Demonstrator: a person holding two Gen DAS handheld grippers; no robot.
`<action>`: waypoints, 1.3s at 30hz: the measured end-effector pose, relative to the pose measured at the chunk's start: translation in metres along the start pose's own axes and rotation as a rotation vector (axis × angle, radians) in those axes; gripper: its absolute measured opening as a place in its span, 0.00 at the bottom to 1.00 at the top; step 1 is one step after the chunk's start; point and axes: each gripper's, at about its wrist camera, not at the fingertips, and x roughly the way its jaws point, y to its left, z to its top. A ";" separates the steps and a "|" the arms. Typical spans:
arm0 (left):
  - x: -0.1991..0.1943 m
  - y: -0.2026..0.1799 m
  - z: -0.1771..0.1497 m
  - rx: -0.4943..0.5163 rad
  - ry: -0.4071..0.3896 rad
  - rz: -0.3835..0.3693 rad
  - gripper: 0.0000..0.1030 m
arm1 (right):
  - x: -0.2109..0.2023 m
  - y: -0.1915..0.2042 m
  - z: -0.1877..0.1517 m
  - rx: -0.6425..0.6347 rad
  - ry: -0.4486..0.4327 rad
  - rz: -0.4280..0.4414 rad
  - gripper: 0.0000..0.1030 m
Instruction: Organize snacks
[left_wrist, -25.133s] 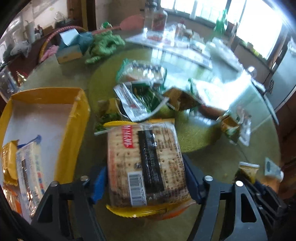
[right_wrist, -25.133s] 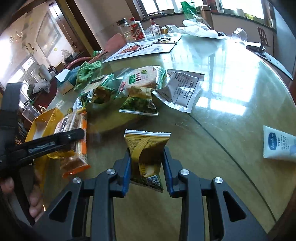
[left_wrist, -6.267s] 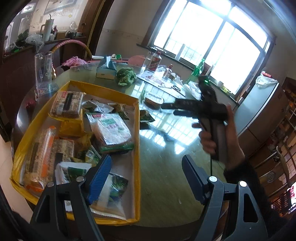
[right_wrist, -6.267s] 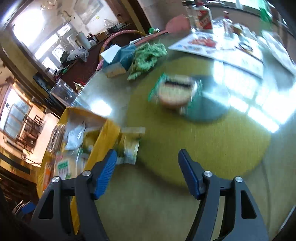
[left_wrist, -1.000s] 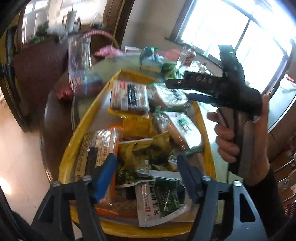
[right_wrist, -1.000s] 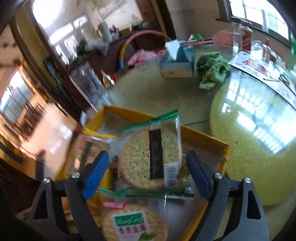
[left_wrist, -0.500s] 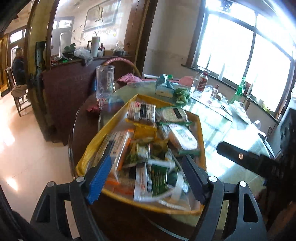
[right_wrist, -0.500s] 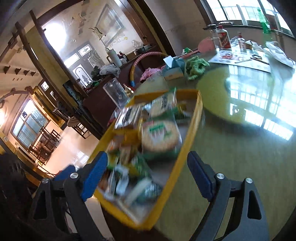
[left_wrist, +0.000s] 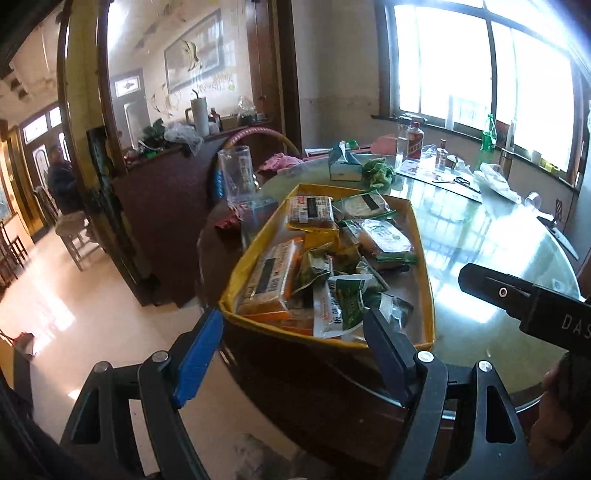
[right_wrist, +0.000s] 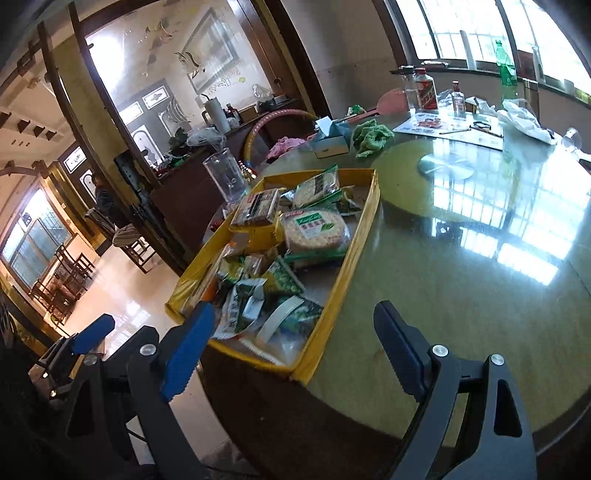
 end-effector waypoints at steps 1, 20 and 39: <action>-0.002 0.001 -0.001 0.002 -0.004 0.006 0.76 | -0.002 0.001 -0.001 -0.003 0.000 0.002 0.85; -0.011 0.011 -0.009 0.011 -0.015 0.031 0.76 | -0.002 0.013 -0.007 -0.022 0.009 -0.037 0.85; -0.009 0.013 -0.006 0.014 -0.028 0.048 0.77 | -0.004 0.021 -0.009 -0.060 -0.003 -0.079 0.85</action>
